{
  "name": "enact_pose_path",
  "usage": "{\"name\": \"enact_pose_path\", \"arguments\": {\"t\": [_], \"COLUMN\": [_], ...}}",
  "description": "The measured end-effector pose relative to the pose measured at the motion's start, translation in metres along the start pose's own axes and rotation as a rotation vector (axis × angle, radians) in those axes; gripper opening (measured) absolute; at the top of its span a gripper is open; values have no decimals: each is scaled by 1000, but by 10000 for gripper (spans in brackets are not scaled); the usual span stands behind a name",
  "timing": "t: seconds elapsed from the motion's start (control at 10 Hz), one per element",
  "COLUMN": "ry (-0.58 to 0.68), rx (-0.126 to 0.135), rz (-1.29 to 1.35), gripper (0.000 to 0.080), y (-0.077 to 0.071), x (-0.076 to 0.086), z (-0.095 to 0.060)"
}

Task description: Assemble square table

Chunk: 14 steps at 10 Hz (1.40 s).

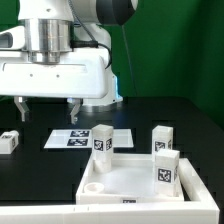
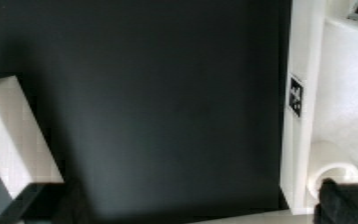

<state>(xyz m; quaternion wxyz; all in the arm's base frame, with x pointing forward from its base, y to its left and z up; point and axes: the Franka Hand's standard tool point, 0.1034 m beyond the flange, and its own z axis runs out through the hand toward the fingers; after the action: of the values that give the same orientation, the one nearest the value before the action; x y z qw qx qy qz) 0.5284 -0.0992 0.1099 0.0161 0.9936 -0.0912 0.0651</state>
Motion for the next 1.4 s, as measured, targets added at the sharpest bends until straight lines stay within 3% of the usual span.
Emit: {"name": "enact_pose_path", "arguments": {"t": [0.2,0.3,0.4,0.6,0.8,0.9,1.0,1.2,1.3,1.4], "ry": [4,-12,-14,-46,-45,-114,-194,-314,-338,-415], "rx": [-45,-54,-58,-38,-39,-8,13,14,14,28], "rz": [-77,-86,-86,-88,-88,-100,-94,-93,-94,-103], "gripper": [649,649,649,649,649,649,649,649,649,649], "y": [59,79,87,79,80,79,95,125,131,126], "x": [-47,-54,-55,-57,-56,-66,-78,-93,-89,-87], "z": [28,33,35,37,37,41,48,62,63,58]}}
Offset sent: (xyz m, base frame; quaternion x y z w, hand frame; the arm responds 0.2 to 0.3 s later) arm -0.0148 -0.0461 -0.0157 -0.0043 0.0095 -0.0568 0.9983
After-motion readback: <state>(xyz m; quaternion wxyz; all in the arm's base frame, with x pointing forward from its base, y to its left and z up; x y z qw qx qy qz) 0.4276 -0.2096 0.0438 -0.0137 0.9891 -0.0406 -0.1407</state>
